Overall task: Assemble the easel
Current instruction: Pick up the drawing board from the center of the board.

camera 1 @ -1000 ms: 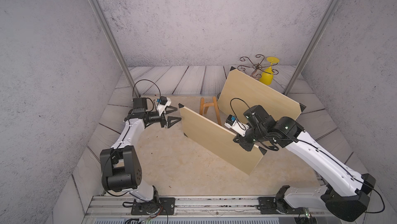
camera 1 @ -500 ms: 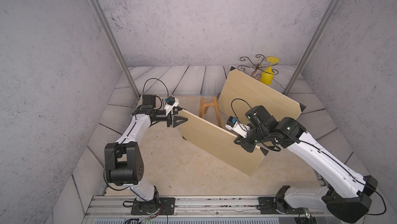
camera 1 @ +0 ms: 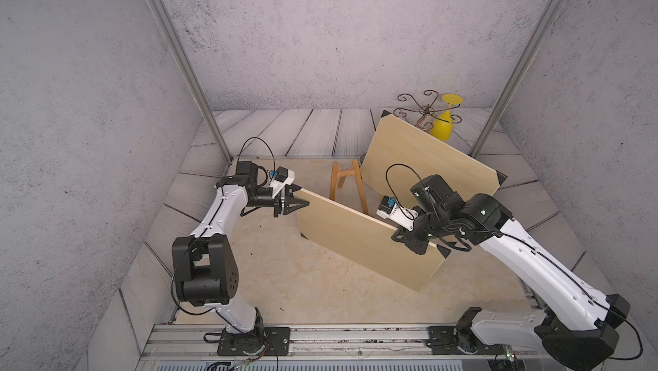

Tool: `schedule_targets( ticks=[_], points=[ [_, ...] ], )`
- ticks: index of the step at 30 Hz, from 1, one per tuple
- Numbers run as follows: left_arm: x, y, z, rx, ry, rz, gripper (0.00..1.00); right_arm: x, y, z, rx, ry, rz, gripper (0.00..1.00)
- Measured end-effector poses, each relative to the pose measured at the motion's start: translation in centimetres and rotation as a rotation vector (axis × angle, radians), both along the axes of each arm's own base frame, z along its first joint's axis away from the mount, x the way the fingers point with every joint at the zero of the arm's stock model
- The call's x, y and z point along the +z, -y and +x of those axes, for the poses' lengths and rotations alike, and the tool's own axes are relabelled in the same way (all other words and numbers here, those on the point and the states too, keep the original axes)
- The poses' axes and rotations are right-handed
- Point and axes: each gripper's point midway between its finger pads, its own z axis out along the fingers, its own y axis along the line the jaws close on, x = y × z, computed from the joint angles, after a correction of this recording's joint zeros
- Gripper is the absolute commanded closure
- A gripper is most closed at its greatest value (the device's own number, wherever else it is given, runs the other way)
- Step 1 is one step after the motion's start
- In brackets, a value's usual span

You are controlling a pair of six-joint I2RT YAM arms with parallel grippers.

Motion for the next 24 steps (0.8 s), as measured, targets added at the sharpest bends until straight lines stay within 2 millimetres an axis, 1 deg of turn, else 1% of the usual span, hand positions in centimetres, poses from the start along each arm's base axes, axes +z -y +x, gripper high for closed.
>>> schedule_targets(
  ticks=[2, 4, 6, 9, 13, 16, 19, 22, 24],
  points=[
    [0.0, 0.0, -0.3, -0.021, 0.0, 0.01, 0.91, -0.1, 0.2, 0.0, -0.003, -0.002, -0.005, 1.0],
    [-0.2, -0.1, -0.6, -0.042, -0.004, 0.018, 0.94, -0.1, 0.2, 0.0, -0.005, -0.004, -0.008, 0.97],
    [-0.2, -0.2, -0.8, -0.064, -0.004, 0.017, 1.0, -0.1, 0.3, -0.1, -0.006, -0.004, -0.01, 0.92],
    [-0.2, -0.3, -0.8, -0.091, 0.013, 0.007, 1.0, -0.1, 0.4, -0.1, -0.009, -0.004, -0.011, 0.9],
    [-0.1, -0.5, -0.9, -0.104, 0.023, -0.011, 1.0, -0.1, 0.5, 0.2, -0.033, -0.008, -0.008, 0.84],
    [0.0, -0.6, -1.1, -0.109, 0.045, -0.012, 1.0, 0.0, 0.9, 0.9, -0.075, -0.002, -0.007, 0.79],
    [0.2, -0.8, -1.3, -0.108, 0.054, -0.012, 1.0, 0.1, 1.2, 1.4, -0.108, 0.002, -0.004, 0.77],
    [0.5, -0.9, -1.5, -0.106, 0.051, -0.007, 1.0, 0.2, 1.4, 2.0, -0.139, 0.011, 0.0, 0.69],
    [0.6, -0.9, -1.8, -0.108, 0.043, -0.004, 1.0, 0.3, 1.7, 2.5, -0.17, 0.016, 0.004, 0.68]
  ],
)
